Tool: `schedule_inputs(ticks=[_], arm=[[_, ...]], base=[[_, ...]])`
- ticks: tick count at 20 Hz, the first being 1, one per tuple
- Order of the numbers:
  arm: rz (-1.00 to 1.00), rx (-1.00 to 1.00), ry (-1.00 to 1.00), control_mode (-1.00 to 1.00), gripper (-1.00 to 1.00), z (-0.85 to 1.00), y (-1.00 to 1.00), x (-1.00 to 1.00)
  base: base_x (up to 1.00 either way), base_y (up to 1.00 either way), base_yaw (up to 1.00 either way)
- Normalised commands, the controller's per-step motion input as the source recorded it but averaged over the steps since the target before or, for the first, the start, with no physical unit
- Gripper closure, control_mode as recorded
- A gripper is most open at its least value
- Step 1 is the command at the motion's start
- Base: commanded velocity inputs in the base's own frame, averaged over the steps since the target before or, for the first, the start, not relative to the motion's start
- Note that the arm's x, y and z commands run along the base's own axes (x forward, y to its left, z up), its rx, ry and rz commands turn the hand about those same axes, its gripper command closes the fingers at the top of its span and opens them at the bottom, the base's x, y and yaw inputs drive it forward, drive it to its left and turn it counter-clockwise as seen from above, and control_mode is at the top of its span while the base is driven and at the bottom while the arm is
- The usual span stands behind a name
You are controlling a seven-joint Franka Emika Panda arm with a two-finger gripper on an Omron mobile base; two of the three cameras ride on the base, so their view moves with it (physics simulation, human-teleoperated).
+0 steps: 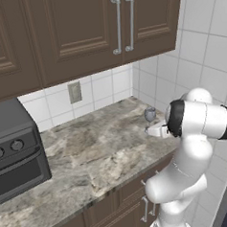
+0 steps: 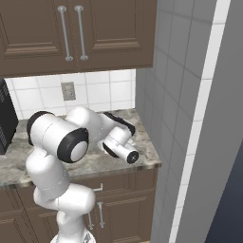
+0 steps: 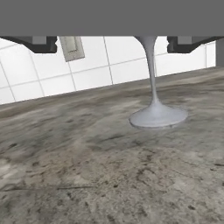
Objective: Retrieve the wine glasses from the counter and place one next to each plate.
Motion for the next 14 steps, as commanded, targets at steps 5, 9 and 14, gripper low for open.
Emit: schedule_inputs(ticks=[5, 9, 14], arm=[[0.00, 0.00, 0.00, -1.00, -1.00, -0.12, 0.00, 0.25], [0.00, 0.01, 0.00, -1.00, -1.00, -0.20, 0.00, 0.20], [0.00, 0.00, 0.00, -1.00, -1.00, -0.18, 0.00, 0.25]], base=[[0.00, 0.00, 0.00], [0.00, 0.00, 0.00], [0.00, 0.00, 0.00]])
